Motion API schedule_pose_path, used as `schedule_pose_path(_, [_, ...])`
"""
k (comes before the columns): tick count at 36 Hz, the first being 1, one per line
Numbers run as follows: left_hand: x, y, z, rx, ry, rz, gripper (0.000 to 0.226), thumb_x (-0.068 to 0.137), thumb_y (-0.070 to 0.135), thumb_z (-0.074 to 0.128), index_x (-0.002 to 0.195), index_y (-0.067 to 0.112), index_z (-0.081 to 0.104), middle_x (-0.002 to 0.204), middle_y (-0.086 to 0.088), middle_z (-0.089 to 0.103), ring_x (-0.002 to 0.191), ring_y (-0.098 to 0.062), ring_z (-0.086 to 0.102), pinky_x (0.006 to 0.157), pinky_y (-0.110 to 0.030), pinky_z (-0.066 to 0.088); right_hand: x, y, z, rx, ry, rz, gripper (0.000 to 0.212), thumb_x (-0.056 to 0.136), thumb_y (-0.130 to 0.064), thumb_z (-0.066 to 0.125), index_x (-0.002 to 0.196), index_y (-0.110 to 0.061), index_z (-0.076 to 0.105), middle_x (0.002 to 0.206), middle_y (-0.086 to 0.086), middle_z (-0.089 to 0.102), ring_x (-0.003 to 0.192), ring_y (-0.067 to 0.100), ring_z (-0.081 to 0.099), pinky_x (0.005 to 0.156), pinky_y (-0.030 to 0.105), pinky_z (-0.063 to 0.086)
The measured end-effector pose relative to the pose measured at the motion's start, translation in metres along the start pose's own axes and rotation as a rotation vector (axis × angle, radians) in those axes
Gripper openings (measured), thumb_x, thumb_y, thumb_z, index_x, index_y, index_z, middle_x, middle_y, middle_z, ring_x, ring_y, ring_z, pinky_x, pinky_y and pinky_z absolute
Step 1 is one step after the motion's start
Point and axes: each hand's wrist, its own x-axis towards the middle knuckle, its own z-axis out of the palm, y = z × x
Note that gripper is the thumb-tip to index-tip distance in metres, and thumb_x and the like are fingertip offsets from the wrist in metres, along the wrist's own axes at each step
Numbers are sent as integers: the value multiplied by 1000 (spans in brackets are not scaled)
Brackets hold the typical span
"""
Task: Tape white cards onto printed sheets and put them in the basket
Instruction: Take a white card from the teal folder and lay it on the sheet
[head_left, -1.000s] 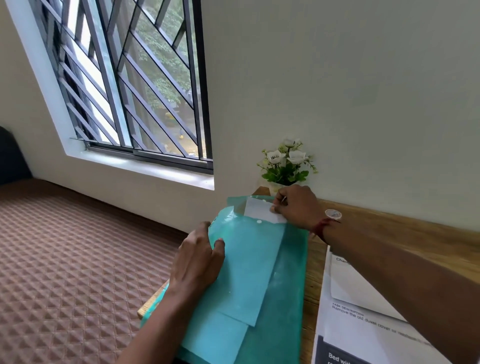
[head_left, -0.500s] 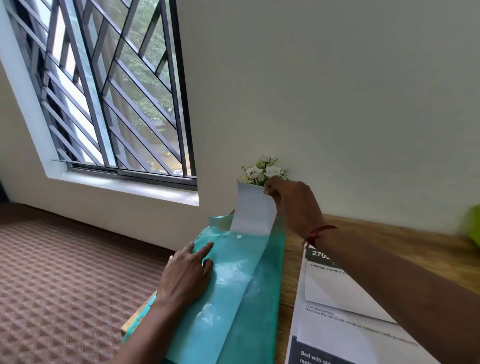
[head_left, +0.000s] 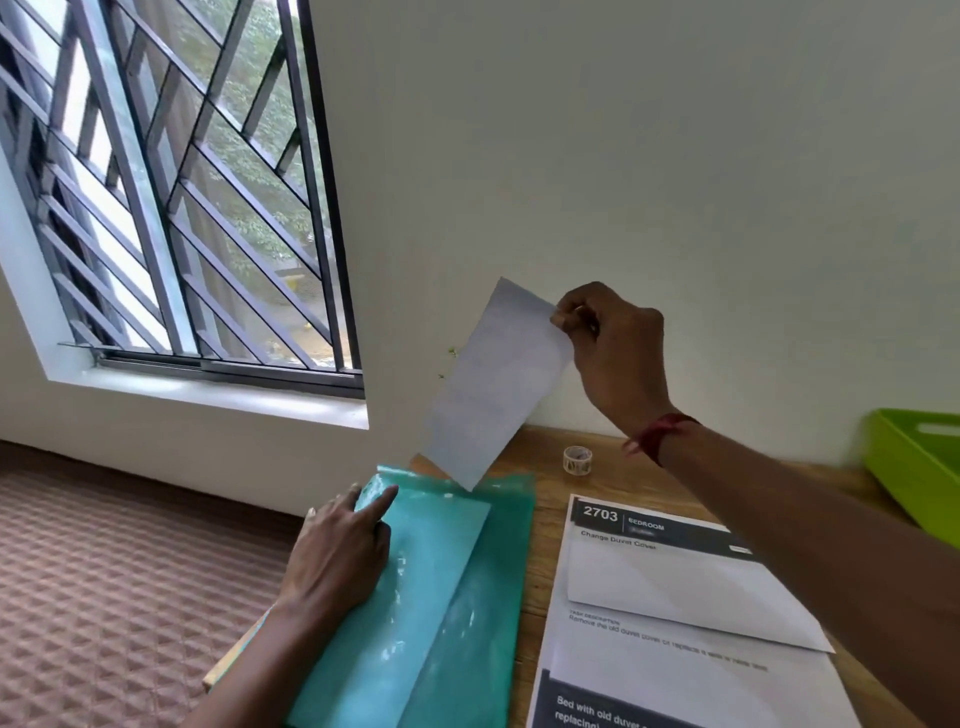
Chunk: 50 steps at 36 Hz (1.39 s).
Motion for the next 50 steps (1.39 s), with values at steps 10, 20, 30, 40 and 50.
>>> schedule_pose_path(10, [12,52,-46,-216,139,114,59,87,37,42,146,31,42,144,-15,50,117,-42,57,91,-51,53,-28,6,-59,316,10,600,6,86,-11,72,86,-14,67,84,6,71,77,17,71,57,32,60])
schedule_pose_path(20, [10,153,-62,-535,76,601,79,81,56,56,150,29,29,152,2,35,136,-13,29,110,-35,31,-121,48,-127,583,84,1086,16,88,-11,67,100,-2,62,96,16,71,76,23,68,59,33,57])
schedule_pose_path(30, [7,245,-39,-178,-104,772,121,64,91,51,146,44,-25,161,-1,-3,147,-25,-13,117,-52,-14,-155,63,-150,627,167,1231,19,85,-13,70,97,0,61,99,17,71,88,27,67,58,32,57])
schedule_pose_path(40, [11,247,-10,-208,-91,792,120,70,70,65,147,44,-23,148,8,10,134,-14,10,121,-42,14,-162,72,-154,678,136,1275,10,86,-10,68,93,-4,63,102,20,70,81,24,68,58,32,58])
schedule_pose_path(50, [11,235,-20,-201,-56,814,115,76,55,68,147,45,-21,150,4,9,140,-18,0,115,-36,-15,-161,68,-156,458,58,1056,43,80,-7,75,112,-29,56,97,9,68,82,21,69,54,31,56])
